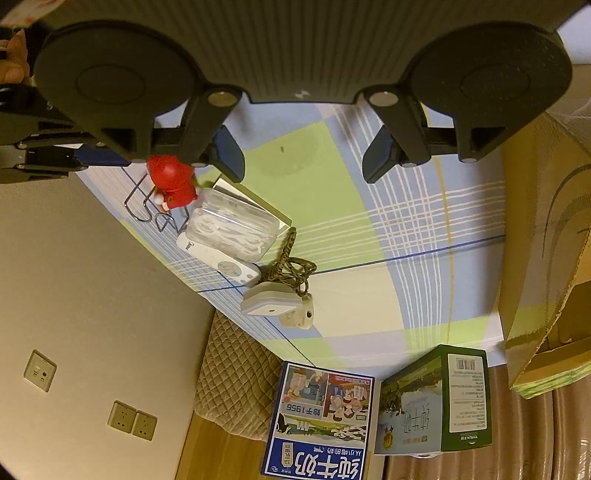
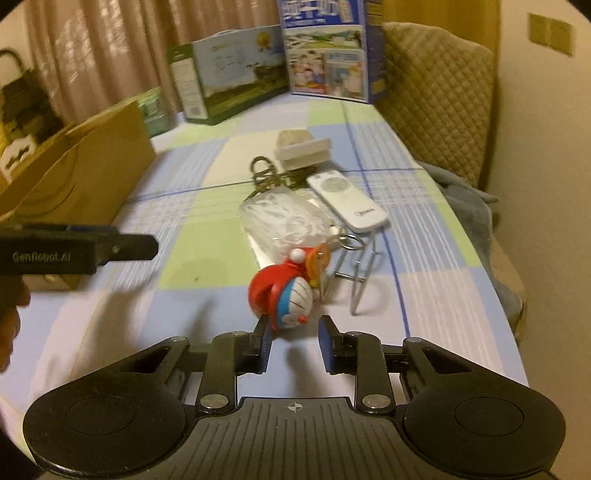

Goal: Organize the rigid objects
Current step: 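Grasp the red Doraemon figure with the right gripper, then lift the Doraemon figure with the right gripper while the left grasps the clear floss-pick box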

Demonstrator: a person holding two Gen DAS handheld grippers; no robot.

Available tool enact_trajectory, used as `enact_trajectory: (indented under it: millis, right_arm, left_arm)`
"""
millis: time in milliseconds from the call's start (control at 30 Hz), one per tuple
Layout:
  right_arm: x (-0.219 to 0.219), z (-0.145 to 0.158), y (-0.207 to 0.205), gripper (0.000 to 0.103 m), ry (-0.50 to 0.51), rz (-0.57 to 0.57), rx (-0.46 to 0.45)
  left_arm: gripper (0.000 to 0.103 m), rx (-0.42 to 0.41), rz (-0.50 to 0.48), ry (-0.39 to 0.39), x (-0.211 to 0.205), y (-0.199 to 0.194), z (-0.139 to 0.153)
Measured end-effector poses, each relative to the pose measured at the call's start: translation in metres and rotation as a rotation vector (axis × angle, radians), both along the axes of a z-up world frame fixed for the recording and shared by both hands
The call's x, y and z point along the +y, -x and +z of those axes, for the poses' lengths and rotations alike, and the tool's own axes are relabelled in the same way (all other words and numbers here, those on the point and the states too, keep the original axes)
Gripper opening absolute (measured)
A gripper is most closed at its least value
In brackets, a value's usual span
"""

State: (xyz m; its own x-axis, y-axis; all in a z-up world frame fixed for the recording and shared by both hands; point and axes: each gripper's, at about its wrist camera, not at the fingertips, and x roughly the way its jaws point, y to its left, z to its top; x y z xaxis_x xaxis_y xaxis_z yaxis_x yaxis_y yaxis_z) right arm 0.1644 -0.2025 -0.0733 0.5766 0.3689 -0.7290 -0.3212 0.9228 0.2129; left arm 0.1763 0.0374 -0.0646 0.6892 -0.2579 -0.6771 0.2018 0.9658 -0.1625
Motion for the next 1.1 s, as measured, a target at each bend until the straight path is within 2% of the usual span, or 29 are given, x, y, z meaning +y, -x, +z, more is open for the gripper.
enact_trajectory:
  millis: [133,300,400,667,700,733,1100]
  right_arm:
    - [0.007,0.004,0.004,0.043,-0.007,0.023,-0.050]
    - [0.025,0.003,-0.003,0.049,0.012,0.044,-0.074]
    - [0.034,0.000,-0.007,0.051,0.057,0.042,-0.108]
    - [0.041,-0.015,-0.030,0.051,0.086,-0.006,-0.088]
    - [0.042,-0.016,-0.032,0.050,0.097,-0.004,-0.086]
    - [0.042,-0.017,-0.032,0.042,0.094,-0.003,-0.082]
    - [0.035,-0.008,-0.012,0.041,0.060,0.029,-0.074]
  left_arm:
    - [0.066,0.000,-0.001,0.002,0.000,0.000,0.000]
    - [0.066,0.004,-0.002,0.004,-0.001,-0.001,-0.001]
    - [0.066,0.006,-0.004,0.007,-0.002,-0.001,-0.001]
    - [0.066,0.013,0.001,0.009,0.000,-0.002,-0.004]
    - [0.066,0.013,0.001,0.008,0.000,-0.002,-0.004]
    - [0.066,0.013,0.001,0.005,0.000,-0.002,-0.005]
    - [0.066,0.021,-0.002,0.005,0.000,-0.002,-0.008]
